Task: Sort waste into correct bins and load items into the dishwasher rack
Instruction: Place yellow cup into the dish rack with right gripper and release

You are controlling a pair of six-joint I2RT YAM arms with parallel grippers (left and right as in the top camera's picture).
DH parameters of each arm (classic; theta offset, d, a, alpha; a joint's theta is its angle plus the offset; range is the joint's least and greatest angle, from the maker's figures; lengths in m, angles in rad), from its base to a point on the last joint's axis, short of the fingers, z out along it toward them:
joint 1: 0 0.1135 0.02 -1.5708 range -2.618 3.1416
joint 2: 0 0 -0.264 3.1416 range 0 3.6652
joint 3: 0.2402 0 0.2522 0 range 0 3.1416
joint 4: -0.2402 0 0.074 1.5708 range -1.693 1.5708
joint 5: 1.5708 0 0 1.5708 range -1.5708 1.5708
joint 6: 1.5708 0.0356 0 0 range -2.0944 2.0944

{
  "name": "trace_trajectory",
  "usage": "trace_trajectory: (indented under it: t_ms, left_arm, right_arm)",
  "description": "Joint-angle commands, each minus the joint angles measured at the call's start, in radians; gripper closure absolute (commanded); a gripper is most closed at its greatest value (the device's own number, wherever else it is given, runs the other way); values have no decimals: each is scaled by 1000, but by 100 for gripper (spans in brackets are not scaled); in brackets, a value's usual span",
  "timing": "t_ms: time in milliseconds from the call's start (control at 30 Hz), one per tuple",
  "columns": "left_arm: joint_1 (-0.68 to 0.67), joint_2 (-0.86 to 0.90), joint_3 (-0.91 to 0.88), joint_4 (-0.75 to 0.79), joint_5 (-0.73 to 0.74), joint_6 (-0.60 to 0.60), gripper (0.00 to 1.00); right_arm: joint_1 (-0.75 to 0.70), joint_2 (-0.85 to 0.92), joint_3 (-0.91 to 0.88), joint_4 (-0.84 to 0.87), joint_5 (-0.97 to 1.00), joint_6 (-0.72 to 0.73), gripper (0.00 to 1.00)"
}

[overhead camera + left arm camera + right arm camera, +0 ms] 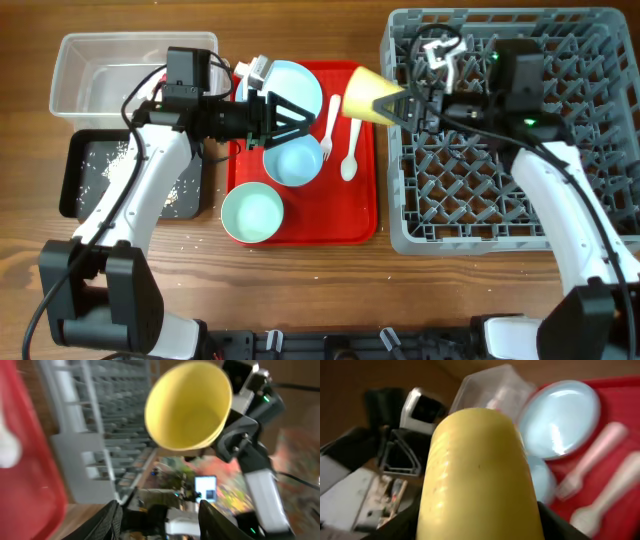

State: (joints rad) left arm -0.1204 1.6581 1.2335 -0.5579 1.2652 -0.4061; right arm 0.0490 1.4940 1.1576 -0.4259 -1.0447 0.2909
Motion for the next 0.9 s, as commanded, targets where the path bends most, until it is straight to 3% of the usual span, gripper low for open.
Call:
trace_trajectory:
  t_ms: [0, 300, 633, 867]
  left_arm:
    - [5, -20, 16, -26, -187, 9, 50]
    - [5, -20, 16, -128, -488, 9, 49]
    - [5, -20, 16, -154, -629, 9, 49]
    - [5, -20, 16, -169, -703, 9, 46]
  right_arm:
    - [-11, -79, 48, -141, 270, -23, 39]
    - [-11, -84, 322, -642, 712, -55, 39]
    - [39, -16, 361, -1038, 899, 0, 38]
    - [97, 82, 337, -1128, 944, 0, 38]
